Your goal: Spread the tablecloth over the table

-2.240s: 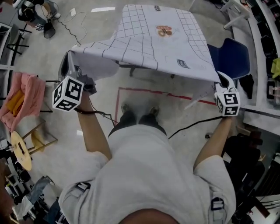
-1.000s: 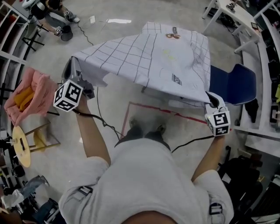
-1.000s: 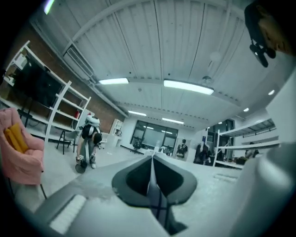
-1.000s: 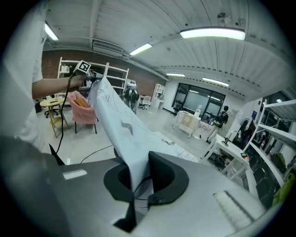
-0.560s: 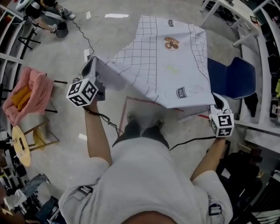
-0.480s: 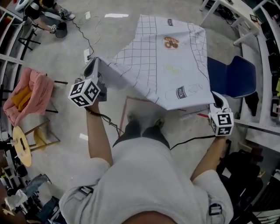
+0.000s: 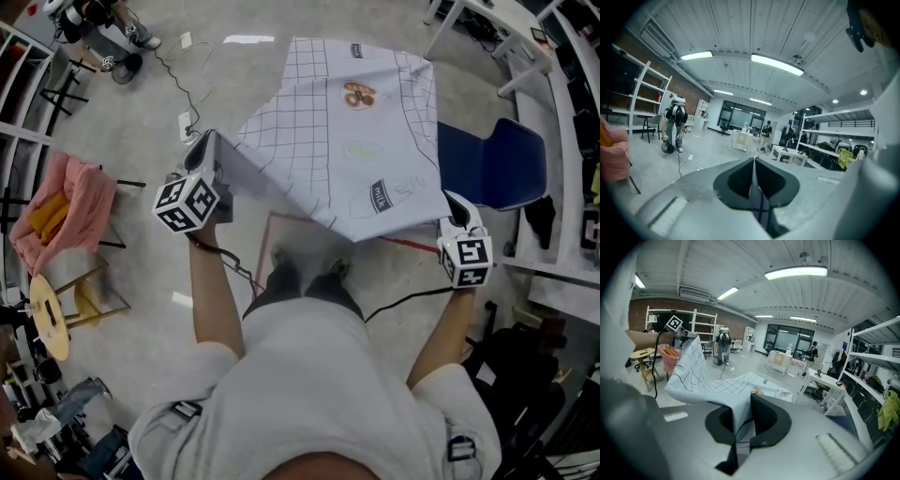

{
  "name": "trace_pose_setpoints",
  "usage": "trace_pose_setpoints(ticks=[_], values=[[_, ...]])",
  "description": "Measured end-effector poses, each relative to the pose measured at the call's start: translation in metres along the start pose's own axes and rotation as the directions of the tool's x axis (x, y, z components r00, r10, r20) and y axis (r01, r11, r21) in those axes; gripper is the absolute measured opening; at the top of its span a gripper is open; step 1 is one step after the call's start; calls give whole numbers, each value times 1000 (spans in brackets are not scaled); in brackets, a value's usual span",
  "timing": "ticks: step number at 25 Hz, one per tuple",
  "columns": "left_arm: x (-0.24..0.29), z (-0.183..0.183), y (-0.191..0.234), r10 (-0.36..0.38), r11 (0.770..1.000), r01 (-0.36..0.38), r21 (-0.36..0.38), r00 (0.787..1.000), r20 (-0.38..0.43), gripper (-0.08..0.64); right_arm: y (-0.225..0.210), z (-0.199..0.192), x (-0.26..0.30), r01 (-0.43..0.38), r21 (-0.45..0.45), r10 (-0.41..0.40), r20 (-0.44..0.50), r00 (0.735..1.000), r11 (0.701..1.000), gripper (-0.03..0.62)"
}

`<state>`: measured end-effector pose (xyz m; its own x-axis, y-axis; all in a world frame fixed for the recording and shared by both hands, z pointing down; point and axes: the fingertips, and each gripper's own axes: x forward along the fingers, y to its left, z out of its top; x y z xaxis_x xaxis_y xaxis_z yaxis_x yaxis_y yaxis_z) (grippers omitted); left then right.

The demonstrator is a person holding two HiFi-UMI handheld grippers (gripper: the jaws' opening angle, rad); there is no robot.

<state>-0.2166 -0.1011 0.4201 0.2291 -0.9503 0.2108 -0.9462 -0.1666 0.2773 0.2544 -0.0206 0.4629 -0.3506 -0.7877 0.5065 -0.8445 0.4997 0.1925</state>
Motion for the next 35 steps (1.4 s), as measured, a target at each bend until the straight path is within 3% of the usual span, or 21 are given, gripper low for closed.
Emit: trace_pose_setpoints(ticks=[9,15,24,35], values=[[30,-5,-34,39,999,-39,10,999,14,23,-39,22,28,33,120,-43,82,996,992,8],[86,-33,-62,-33,998,37,60,997,-76,23,-59,41,79,75,183,-97,113,989,980,8],[209,-36,-22,-106,994,111,15,977,-186,23,-97,56,155,166,232,-166,-20,986,958,8],[295,-61,-5,-151,988,153,-18,938,-313,23,-118,40,208,207,296,-179,-119,977,932,8]])
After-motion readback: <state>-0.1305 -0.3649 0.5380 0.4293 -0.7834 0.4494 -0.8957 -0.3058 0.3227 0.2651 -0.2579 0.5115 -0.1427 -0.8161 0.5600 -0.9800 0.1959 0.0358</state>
